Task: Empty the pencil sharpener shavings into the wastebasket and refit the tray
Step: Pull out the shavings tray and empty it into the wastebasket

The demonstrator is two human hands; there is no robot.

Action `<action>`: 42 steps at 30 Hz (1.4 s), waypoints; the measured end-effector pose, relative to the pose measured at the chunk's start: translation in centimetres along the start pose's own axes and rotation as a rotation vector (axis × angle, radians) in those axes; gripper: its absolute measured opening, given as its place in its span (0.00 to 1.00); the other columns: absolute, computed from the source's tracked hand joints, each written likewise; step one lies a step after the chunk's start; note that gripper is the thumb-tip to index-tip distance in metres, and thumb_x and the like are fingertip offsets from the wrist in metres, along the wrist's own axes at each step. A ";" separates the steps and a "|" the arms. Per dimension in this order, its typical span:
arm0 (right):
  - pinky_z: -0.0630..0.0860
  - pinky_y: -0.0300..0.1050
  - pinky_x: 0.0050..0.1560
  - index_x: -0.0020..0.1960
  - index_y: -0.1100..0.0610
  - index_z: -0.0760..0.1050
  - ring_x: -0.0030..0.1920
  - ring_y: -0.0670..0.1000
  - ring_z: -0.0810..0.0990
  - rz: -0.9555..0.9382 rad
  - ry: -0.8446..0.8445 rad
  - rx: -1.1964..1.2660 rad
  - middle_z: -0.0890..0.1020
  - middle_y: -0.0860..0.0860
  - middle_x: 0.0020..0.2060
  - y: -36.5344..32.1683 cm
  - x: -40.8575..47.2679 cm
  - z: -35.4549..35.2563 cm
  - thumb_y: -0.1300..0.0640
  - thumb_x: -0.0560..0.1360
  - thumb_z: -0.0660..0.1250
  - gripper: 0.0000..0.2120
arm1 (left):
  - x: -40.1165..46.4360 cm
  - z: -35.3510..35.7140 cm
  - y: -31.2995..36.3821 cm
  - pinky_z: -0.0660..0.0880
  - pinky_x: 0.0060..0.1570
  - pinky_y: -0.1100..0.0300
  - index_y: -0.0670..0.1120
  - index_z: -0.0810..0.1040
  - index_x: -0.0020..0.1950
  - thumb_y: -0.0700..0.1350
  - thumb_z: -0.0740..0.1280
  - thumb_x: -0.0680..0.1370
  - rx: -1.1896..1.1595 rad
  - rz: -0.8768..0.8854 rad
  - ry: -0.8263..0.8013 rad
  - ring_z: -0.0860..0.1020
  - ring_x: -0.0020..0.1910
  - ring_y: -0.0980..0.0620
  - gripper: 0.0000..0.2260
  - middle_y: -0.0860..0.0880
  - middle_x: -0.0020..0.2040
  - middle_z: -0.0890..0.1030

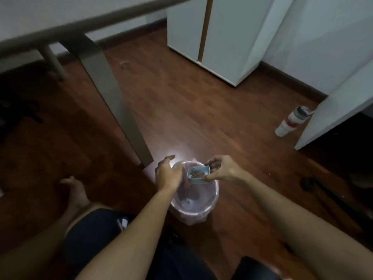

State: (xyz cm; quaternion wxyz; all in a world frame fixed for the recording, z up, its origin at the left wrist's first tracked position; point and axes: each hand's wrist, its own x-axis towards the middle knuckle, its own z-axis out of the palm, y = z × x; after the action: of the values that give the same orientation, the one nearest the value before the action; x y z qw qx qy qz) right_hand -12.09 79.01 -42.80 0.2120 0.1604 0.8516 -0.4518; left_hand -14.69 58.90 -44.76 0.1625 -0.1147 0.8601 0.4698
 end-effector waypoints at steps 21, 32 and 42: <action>0.74 0.47 0.52 0.59 0.60 0.77 0.54 0.57 0.80 0.247 -0.171 -0.603 0.82 0.57 0.55 10.1 11.7 13.8 0.46 0.72 0.72 0.23 | 4.8 4.6 -8.8 0.68 0.53 0.63 0.49 0.75 0.67 0.33 0.52 0.78 -0.157 -0.295 -0.045 0.75 0.66 0.43 0.23 0.47 0.68 0.77; 0.78 0.51 0.56 0.57 0.60 0.79 0.49 0.56 0.82 0.334 -0.171 -0.566 0.84 0.54 0.48 10.5 13.4 17.5 0.47 0.75 0.68 0.18 | 4.3 4.4 -8.0 0.67 0.52 0.64 0.50 0.74 0.68 0.33 0.52 0.79 -0.139 -0.297 -0.041 0.75 0.66 0.43 0.23 0.47 0.69 0.75; 0.75 0.53 0.58 0.60 0.64 0.76 0.58 0.62 0.79 0.333 -0.150 -0.542 0.80 0.62 0.57 8.0 12.3 16.1 0.49 0.75 0.69 0.22 | 4.8 4.4 -8.4 0.70 0.62 0.57 0.51 0.68 0.73 0.34 0.52 0.80 -0.131 -0.354 -0.066 0.72 0.69 0.42 0.24 0.45 0.73 0.71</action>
State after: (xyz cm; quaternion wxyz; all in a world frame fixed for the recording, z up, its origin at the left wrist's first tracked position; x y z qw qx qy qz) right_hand -15.49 70.89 -62.71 0.3804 0.2014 0.8848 -0.1784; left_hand -15.46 57.94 -55.34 0.2629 -0.2593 0.7883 0.4922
